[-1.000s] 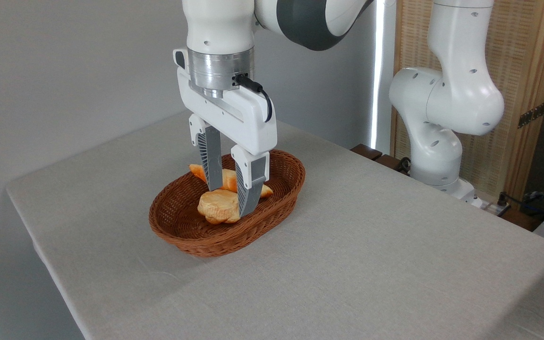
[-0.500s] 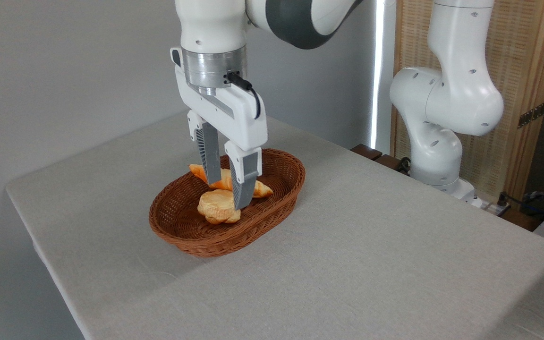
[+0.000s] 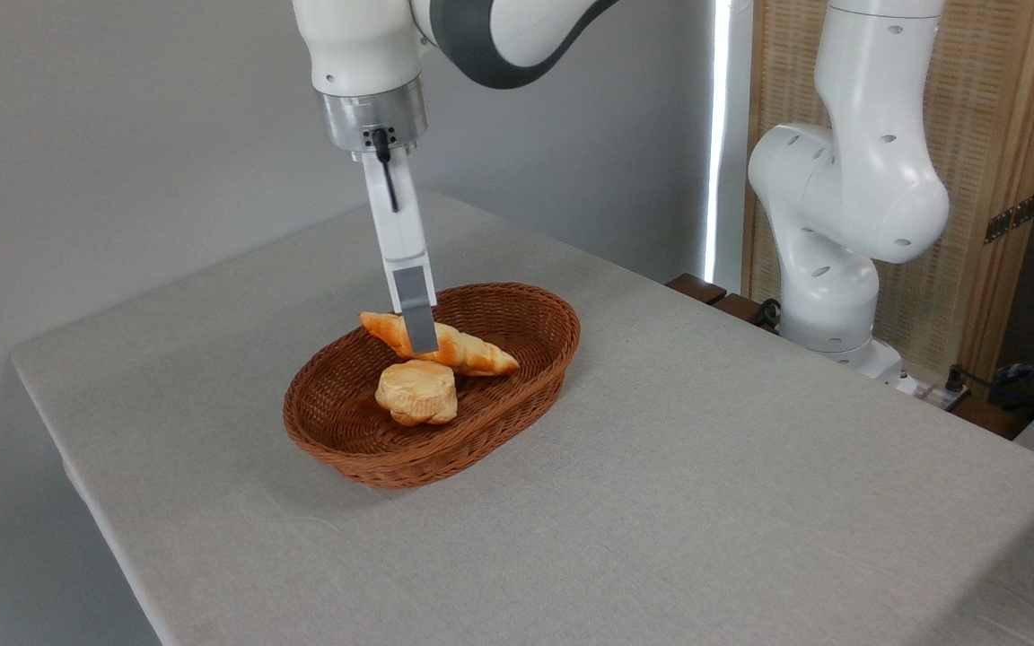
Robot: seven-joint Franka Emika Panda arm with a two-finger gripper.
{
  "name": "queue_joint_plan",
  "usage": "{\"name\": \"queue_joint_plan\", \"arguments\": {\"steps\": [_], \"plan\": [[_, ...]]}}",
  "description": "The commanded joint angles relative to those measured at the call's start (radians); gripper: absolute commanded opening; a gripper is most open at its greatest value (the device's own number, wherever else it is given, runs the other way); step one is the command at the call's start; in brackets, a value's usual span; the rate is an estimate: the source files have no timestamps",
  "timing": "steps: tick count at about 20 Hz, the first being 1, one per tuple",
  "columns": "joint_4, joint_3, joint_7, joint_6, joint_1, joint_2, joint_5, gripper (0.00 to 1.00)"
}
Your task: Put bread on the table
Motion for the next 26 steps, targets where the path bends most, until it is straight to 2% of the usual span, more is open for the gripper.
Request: {"name": "queue_joint_plan", "arguments": {"steps": [1, 4, 6, 14, 17, 18, 20, 23, 26], "plan": [[-0.022, 0.013, 0.135, -0.028, -0.061, 0.0, -0.009, 1.0], [-0.047, 0.013, 0.18, -0.025, -0.088, 0.008, -0.009, 1.0], [-0.056, 0.013, 0.212, -0.019, -0.124, 0.023, -0.008, 1.0], [-0.056, 0.013, 0.214, 0.039, -0.138, 0.061, -0.008, 0.99], [-0.056, 0.013, 0.214, 0.041, -0.138, 0.063, -0.008, 0.8], [-0.056, 0.013, 0.214, 0.041, -0.138, 0.063, -0.009, 0.66], [-0.056, 0.013, 0.212, 0.041, -0.138, 0.063, -0.008, 0.51], [-0.056, 0.013, 0.206, 0.039, -0.138, 0.063, -0.009, 0.44], [-0.056, 0.013, 0.206, 0.039, -0.138, 0.063, -0.008, 0.43]]}}
